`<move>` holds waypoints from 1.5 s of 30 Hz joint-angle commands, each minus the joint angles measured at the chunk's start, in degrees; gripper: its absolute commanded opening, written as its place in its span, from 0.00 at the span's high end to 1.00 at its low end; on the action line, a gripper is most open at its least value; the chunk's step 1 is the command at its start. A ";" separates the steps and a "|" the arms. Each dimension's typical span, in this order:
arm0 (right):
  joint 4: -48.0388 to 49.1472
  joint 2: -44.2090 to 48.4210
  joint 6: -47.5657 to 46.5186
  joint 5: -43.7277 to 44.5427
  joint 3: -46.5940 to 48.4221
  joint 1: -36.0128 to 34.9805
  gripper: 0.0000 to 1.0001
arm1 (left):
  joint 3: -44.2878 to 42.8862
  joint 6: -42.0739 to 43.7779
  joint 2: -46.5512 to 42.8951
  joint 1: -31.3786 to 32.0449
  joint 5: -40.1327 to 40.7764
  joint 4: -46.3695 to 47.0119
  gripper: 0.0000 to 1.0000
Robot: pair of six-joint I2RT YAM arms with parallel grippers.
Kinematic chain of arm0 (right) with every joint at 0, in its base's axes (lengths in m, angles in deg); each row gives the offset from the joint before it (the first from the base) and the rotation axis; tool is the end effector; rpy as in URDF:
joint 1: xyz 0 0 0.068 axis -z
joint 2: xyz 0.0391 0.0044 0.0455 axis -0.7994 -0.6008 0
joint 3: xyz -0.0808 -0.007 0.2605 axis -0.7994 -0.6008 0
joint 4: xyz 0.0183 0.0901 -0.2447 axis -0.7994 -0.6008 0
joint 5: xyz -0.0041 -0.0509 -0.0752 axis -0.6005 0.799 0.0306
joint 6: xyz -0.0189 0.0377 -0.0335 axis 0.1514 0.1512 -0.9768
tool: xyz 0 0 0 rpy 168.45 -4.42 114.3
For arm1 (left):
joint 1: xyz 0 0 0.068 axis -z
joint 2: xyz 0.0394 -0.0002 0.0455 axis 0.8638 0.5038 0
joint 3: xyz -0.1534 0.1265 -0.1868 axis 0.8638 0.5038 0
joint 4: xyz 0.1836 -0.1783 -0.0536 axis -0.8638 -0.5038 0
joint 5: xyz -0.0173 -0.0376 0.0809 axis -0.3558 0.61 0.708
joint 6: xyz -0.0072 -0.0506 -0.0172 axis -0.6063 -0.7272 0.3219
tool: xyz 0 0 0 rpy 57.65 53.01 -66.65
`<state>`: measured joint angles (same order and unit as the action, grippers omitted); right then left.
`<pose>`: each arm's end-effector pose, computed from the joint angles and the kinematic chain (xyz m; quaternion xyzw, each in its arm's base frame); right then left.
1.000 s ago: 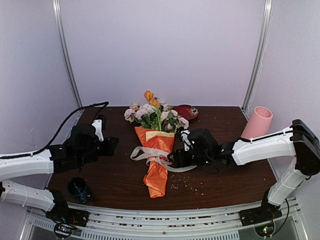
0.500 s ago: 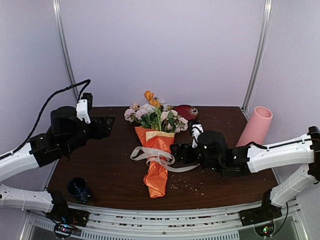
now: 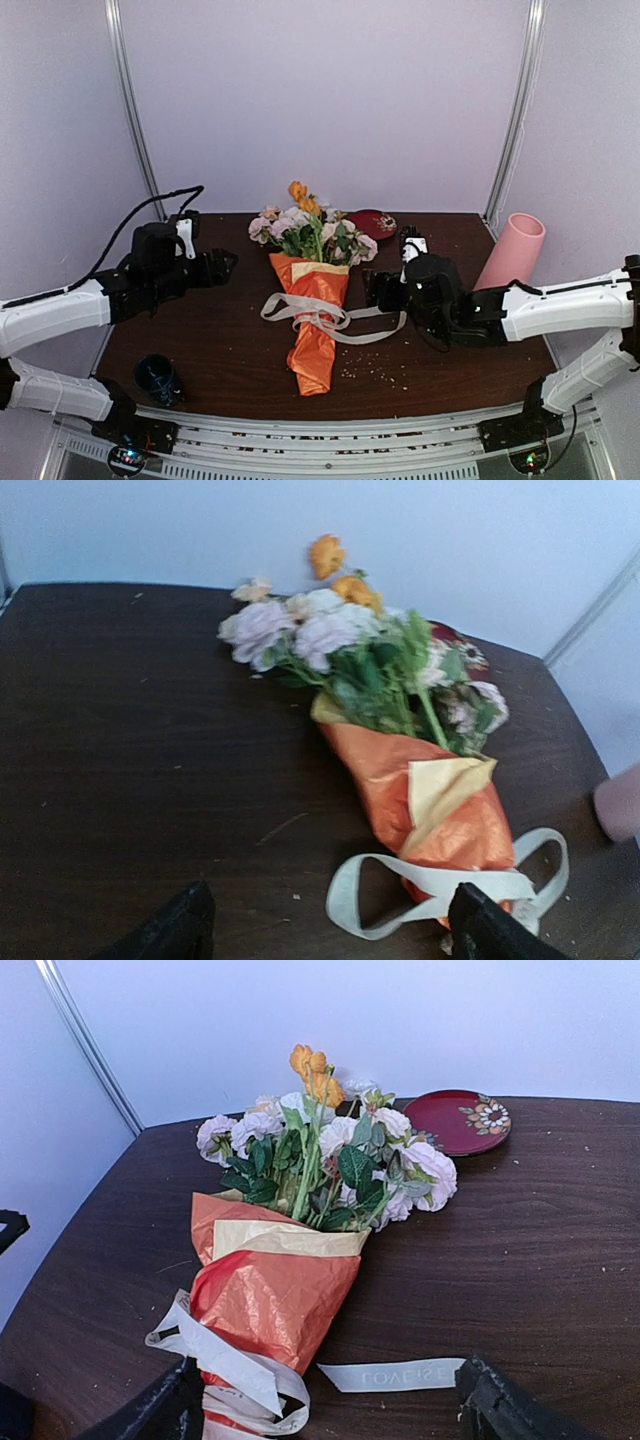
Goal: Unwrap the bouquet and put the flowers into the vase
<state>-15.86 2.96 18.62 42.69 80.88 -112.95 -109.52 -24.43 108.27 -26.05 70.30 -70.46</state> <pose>0.1642 0.2471 0.2424 -0.0589 0.8187 0.2235 0.5256 0.2092 -0.1339 0.2561 -0.0341 0.8383 -0.2546 0.4809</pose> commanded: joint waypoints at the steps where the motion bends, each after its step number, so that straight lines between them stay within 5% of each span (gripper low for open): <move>1: -0.38 -2.14 -2.59 -9.14 2.45 1.77 0.13 | 2.12 -5.29 -1.38 -6.91 -13.52 5.67 0.17; 8: 5.44 -6.52 -1.38 -25.62 -1.19 3.31 0.18 | -7.09 12.94 -8.18 -6.97 0.25 -4.08 0.15; 13: 8.11 -12.28 0.40 -29.93 1.05 1.91 0.29 | -6.28 21.30 -9.00 -6.89 2.19 -2.78 0.15; 22: 6.58 -17.92 4.00 -28.09 5.72 -2.70 0.42 | 2.53 19.60 -12.75 -6.96 -3.08 6.88 0.17; 35: 1.41 -25.75 5.27 -24.24 14.21 -2.10 0.54 | 0.36 19.63 -13.45 -6.96 -3.80 5.75 0.17; 45: 0.08 -24.41 7.65 -24.01 12.17 -1.91 0.54 | -0.65 18.65 -11.35 -6.92 -5.49 5.23 0.18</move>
<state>-14.94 -22.59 24.55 17.62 94.00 -115.27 -108.23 -5.33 96.51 -32.92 66.46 -67.88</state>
